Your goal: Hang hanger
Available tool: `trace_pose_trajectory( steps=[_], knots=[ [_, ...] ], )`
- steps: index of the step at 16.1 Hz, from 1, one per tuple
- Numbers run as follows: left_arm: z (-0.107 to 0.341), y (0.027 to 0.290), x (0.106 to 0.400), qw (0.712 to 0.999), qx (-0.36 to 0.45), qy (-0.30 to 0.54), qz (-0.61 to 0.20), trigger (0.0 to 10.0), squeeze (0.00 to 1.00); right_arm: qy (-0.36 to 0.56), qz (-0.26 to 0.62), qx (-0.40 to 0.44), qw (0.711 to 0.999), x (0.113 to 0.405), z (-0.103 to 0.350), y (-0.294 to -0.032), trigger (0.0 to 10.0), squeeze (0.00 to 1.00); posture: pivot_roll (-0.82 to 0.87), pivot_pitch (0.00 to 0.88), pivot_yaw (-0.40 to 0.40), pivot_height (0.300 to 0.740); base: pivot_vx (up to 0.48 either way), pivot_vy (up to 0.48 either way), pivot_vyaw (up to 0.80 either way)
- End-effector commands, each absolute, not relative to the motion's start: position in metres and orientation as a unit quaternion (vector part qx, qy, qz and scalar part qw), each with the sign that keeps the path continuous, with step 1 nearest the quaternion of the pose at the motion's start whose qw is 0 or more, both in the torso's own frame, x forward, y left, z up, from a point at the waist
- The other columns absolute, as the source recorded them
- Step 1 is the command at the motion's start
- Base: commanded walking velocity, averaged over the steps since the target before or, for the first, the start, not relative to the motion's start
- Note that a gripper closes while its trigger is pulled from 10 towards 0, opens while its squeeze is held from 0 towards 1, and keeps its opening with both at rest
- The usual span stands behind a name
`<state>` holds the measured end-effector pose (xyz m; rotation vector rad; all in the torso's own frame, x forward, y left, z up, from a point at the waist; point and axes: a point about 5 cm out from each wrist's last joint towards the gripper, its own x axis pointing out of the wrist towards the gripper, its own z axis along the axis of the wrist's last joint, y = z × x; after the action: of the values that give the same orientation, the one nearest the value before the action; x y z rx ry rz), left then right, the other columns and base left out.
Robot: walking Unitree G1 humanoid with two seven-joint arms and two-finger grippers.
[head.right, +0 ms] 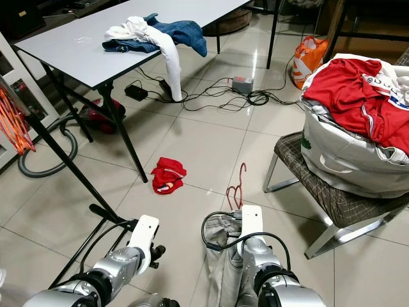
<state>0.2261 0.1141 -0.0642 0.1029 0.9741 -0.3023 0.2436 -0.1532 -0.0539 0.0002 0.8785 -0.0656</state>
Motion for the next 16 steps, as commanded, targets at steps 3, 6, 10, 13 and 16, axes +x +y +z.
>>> trace_pose_trajectory(
  steps=[3, 6, 10, 13, 16],
  knots=[
    [-0.068, 0.115, 0.22, 0.868, 0.055, 0.471, -0.145, 10.0, 0.0, 0.417, -0.03, -0.004, 0.908, 0.248, -0.051, -0.149, 0.0, 0.0, -0.13, 0.0, 0.126, 0.74, 0.0, 0.0, 0.0],
    [-0.066, 0.101, 0.222, 0.87, 0.053, 0.467, -0.15, 10.0, 0.0, 0.417, -0.031, -0.004, 0.909, 0.248, -0.051, -0.149, 0.0, 0.0, -0.12, 0.0, 0.124, 0.74, 0.0, 0.0, 0.0],
    [-0.066, 0.106, 0.222, 0.871, 0.053, 0.467, -0.147, 10.0, 0.0, 0.417, -0.035, -0.002, 0.908, 0.248, -0.051, -0.149, 0.0, 0.0, -0.12, 0.0, 0.123, 0.74, 0.0, 0.0, 0.0],
    [-0.068, 0.109, 0.22, 0.869, 0.056, 0.469, -0.147, 10.0, 0.0, 0.419, -0.037, 0.0, 0.907, 0.248, -0.051, -0.15, 0.0, 0.0, -0.13, 0.0, 0.123, 0.74, 0.0, 0.0, 0.0],
    [-0.071, 0.121, 0.217, 0.863, -0.026, 0.504, -0.031, 10.0, 0.0, 0.464, -0.049, 0.078, 0.881, 0.234, -0.061, -0.147, 0.0, 0.0, -0.12, 0.0, 0.121, 0.74, 0.0, 0.0, 0.0]
  ],
)
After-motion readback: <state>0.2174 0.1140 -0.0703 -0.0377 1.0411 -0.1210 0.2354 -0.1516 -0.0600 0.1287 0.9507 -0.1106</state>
